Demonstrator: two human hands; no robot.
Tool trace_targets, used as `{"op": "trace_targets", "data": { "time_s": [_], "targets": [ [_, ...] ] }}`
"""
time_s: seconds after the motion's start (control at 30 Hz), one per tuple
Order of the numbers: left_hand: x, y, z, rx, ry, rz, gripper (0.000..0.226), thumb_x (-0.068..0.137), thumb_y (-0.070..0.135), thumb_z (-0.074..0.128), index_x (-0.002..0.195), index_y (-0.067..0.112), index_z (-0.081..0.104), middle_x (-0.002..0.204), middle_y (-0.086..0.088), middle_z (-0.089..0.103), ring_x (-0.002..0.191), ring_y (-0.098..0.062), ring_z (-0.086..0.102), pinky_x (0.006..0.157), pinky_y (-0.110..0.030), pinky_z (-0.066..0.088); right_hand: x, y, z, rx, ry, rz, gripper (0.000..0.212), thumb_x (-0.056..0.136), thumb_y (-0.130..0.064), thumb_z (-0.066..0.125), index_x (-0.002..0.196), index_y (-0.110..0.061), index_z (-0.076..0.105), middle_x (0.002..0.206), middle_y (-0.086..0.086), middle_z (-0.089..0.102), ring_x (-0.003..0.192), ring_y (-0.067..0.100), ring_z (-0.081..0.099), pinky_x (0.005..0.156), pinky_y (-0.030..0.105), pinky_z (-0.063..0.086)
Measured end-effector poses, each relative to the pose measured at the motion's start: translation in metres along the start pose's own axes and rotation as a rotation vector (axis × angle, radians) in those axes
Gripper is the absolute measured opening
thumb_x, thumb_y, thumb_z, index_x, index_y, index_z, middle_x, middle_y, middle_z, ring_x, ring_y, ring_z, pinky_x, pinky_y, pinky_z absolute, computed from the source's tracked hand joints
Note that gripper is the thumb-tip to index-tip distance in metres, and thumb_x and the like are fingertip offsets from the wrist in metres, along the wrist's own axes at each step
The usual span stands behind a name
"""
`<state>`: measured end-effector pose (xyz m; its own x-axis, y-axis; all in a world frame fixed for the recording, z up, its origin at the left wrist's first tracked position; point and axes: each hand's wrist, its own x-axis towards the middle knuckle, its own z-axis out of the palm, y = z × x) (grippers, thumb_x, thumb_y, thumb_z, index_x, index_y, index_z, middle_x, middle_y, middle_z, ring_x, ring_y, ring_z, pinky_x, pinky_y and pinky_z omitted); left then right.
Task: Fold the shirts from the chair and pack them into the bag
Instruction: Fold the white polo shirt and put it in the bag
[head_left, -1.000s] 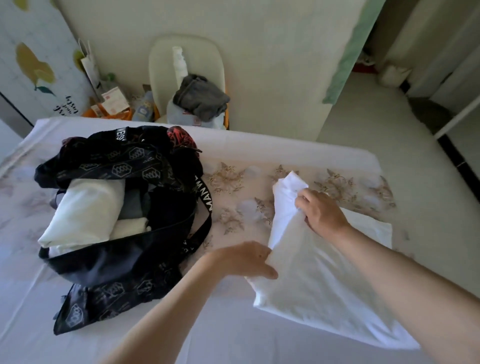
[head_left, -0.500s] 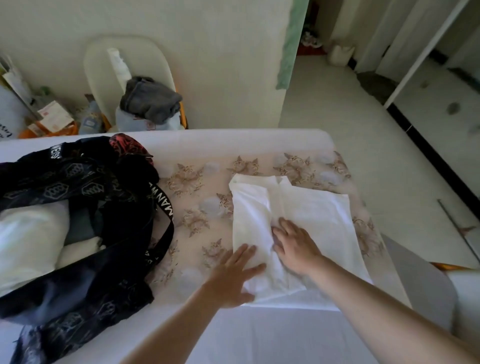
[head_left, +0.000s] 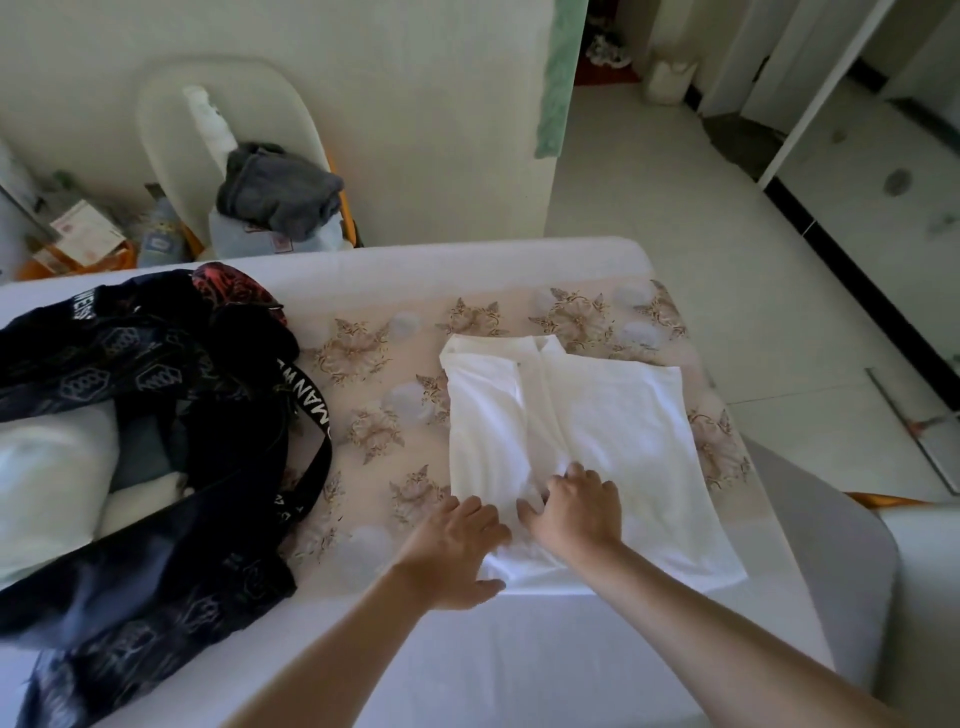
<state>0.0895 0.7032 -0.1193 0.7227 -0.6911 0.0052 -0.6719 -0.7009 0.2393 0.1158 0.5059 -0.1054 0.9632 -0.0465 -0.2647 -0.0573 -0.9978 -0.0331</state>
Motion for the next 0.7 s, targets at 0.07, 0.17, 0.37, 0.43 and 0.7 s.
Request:
{"op": "trace_targets", "data": {
  "time_s": [0.07,0.17,0.37,0.43,0.7],
  "targets": [
    [-0.008,0.006,0.002,0.032,-0.002,-0.029,0.041,0.070,0.062,0.053,0.097,0.032,0.061,0.092,0.013,0.055,0.085,-0.011,0.051,0.073,-0.026,0.045,-0.013,-0.002,0.004,0.060,-0.055,0.012,0.044,0.089,-0.058,0.048,0.103,-0.018,0.063,0.107,0.001,0.054,0.103,0.024,0.054,0.084,0.037,0.043],
    [-0.018,0.014,0.005,-0.034,0.085,-0.055,0.016,0.077,0.032,0.063,0.091,0.026,0.065,0.082,0.008,0.057,0.074,-0.016,0.056,0.063,-0.028,0.048,-0.028,-0.005,0.005,0.274,-0.062,0.066,0.028,0.093,-0.049,0.050,0.086,-0.023,0.056,0.093,-0.001,0.060,0.094,0.025,0.060,0.078,0.034,0.044],
    [-0.042,0.022,-0.005,-0.260,0.254,-0.176,0.022,0.080,0.001,0.062,0.092,0.020,0.068,0.082,0.006,0.059,0.074,-0.013,0.056,0.070,-0.022,0.047,-0.048,-0.006,-0.013,0.877,0.013,0.184,0.037,0.088,-0.044,0.060,0.068,-0.017,0.046,0.062,-0.006,0.053,0.066,0.019,0.053,0.063,0.034,0.042],
    [-0.056,0.017,-0.007,-0.249,0.250,-0.203,0.023,0.075,0.003,0.062,0.086,0.023,0.066,0.079,0.009,0.057,0.071,-0.011,0.056,0.067,-0.021,0.047,-0.056,-0.005,-0.010,0.705,-0.003,0.164,0.036,0.085,-0.047,0.061,0.069,-0.018,0.048,0.068,-0.006,0.057,0.075,0.021,0.057,0.073,0.036,0.042],
    [-0.031,0.010,-0.014,-0.057,0.209,-0.112,0.010,0.083,0.020,0.054,0.079,0.022,0.063,0.075,0.005,0.056,0.072,-0.017,0.053,0.070,-0.037,0.053,-0.071,-0.006,0.024,0.279,0.108,0.028,0.060,0.086,-0.041,0.062,0.138,-0.024,0.038,0.153,0.012,0.027,0.141,0.035,0.028,0.103,0.053,0.035]
  ]
}}
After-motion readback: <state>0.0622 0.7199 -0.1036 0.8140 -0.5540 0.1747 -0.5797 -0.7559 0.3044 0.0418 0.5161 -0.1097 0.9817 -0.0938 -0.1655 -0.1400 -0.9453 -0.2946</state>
